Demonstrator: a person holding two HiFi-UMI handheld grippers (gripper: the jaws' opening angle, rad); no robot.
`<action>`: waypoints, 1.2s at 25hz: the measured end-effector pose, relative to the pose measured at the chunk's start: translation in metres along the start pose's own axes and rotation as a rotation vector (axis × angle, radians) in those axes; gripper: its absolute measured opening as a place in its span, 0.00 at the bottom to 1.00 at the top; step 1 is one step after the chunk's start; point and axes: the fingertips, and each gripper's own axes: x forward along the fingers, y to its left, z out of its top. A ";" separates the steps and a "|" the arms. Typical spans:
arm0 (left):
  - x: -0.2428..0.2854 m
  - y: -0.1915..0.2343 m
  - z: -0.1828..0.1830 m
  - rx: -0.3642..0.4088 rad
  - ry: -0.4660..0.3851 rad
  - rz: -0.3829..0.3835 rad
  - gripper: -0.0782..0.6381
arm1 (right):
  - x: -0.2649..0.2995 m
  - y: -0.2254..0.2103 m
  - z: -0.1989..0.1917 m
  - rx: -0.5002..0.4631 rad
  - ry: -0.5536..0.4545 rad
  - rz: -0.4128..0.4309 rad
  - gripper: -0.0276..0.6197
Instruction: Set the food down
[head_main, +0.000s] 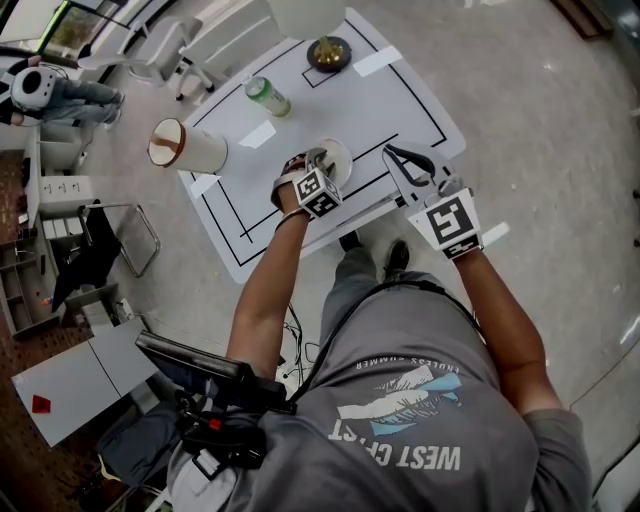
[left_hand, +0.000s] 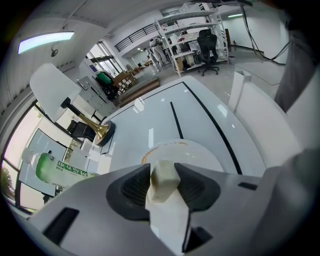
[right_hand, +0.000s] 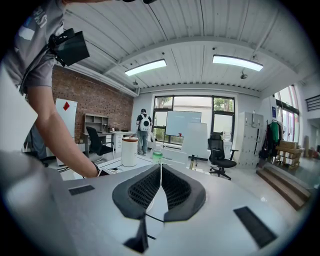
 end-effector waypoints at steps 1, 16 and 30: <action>-0.001 -0.001 0.000 -0.009 0.000 -0.004 0.30 | -0.001 0.000 0.001 -0.001 -0.002 0.000 0.05; -0.013 -0.013 0.005 -0.165 -0.021 -0.058 0.33 | -0.017 0.002 0.002 -0.007 -0.003 0.004 0.05; -0.044 0.004 0.017 -0.386 -0.145 -0.039 0.35 | -0.021 0.013 0.003 0.002 -0.023 0.023 0.05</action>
